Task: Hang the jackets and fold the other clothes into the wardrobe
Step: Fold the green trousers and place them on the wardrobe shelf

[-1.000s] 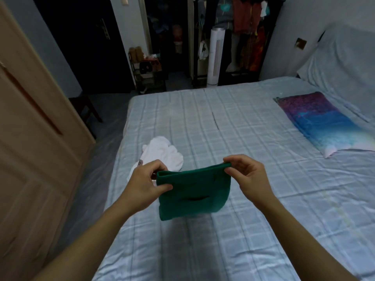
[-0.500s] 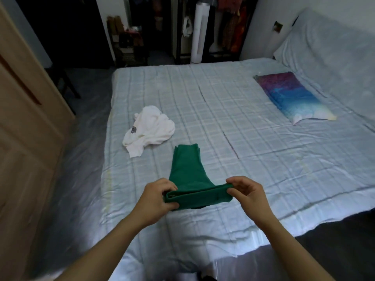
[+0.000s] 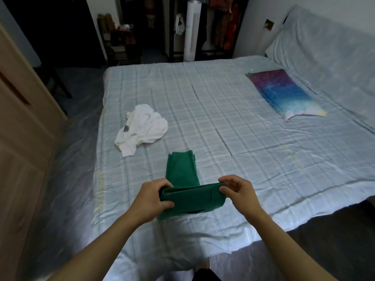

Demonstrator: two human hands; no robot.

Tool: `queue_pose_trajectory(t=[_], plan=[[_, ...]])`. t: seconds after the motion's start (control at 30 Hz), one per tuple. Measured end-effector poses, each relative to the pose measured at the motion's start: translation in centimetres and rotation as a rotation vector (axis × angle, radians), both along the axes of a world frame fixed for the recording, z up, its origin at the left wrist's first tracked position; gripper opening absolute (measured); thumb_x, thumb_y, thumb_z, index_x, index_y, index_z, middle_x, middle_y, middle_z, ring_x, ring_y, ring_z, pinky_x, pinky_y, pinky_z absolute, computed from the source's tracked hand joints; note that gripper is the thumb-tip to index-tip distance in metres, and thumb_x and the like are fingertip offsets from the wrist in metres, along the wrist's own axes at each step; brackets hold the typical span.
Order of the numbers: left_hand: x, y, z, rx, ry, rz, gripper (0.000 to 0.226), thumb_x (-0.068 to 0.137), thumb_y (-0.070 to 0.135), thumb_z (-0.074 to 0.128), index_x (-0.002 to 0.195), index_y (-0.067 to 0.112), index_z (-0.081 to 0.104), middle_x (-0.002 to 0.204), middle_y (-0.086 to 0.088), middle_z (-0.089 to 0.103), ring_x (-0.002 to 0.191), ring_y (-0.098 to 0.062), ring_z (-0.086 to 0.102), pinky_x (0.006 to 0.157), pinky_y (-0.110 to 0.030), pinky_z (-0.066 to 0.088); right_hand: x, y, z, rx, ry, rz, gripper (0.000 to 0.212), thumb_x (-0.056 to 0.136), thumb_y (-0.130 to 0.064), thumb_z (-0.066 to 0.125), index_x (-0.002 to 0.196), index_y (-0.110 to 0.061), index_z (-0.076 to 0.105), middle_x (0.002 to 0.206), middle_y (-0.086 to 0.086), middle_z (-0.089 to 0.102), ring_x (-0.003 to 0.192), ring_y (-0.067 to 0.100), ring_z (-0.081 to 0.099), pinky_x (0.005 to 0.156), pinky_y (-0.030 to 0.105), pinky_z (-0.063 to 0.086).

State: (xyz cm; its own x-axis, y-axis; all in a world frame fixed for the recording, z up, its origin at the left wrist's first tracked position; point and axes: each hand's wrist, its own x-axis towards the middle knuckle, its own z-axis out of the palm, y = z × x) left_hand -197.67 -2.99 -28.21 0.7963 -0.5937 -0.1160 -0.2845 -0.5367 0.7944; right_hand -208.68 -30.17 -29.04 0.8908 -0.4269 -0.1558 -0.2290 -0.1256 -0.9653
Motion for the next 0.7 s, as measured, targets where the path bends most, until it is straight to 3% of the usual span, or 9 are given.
queue_pose_trajectory(t=[0.17, 0.43, 0.63, 0.7], plan=[[3.3, -2.0, -1.4, 0.036, 0.058, 0.096, 0.037, 0.069, 0.010, 0.087, 0.091, 0.030, 0.065, 0.090, 0.013, 0.069, 0.084, 0.000, 0.064, 0.076, -0.019, 0.055, 5.0, -2.4, -2.3, -0.008, 0.047, 0.049, 0.022, 0.085, 0.002, 0.071, 0.097, -0.017, 0.074, 0.090, 0.001, 0.076, 0.088, 0.017, 0.072, 0.079, 0.031, 0.058], [11.1, -6.7, -3.6, 0.086, 0.109, 0.217, 0.035, 0.072, 0.008, 0.086, 0.094, 0.026, 0.065, 0.089, 0.010, 0.070, 0.081, -0.003, 0.065, 0.077, -0.022, 0.056, 14.3, -6.6, -6.3, 0.020, 0.100, 0.053, 0.020, 0.086, 0.002, 0.071, 0.096, -0.015, 0.074, 0.089, 0.004, 0.075, 0.087, 0.022, 0.071, 0.079, 0.034, 0.058], [17.9, -9.3, -9.2, 0.066, 0.204, 0.277, 0.033, 0.073, 0.004, 0.084, 0.091, 0.023, 0.066, 0.089, 0.004, 0.071, 0.081, -0.013, 0.068, 0.071, -0.021, 0.056, 21.2, -8.4, -11.2, -0.100, 0.175, 0.066, 0.019, 0.086, -0.001, 0.070, 0.093, -0.019, 0.073, 0.089, 0.003, 0.074, 0.087, 0.021, 0.070, 0.081, 0.032, 0.058], [20.3, -10.0, -12.0, 0.074, 0.233, 0.282, 0.032, 0.073, 0.004, 0.084, 0.091, 0.023, 0.065, 0.091, 0.004, 0.071, 0.082, -0.012, 0.068, 0.069, -0.019, 0.055, 23.9, -8.9, -13.6, -0.175, 0.182, 0.098, 0.020, 0.085, -0.001, 0.071, 0.092, -0.020, 0.072, 0.086, -0.002, 0.072, 0.082, 0.012, 0.068, 0.077, 0.025, 0.056]])
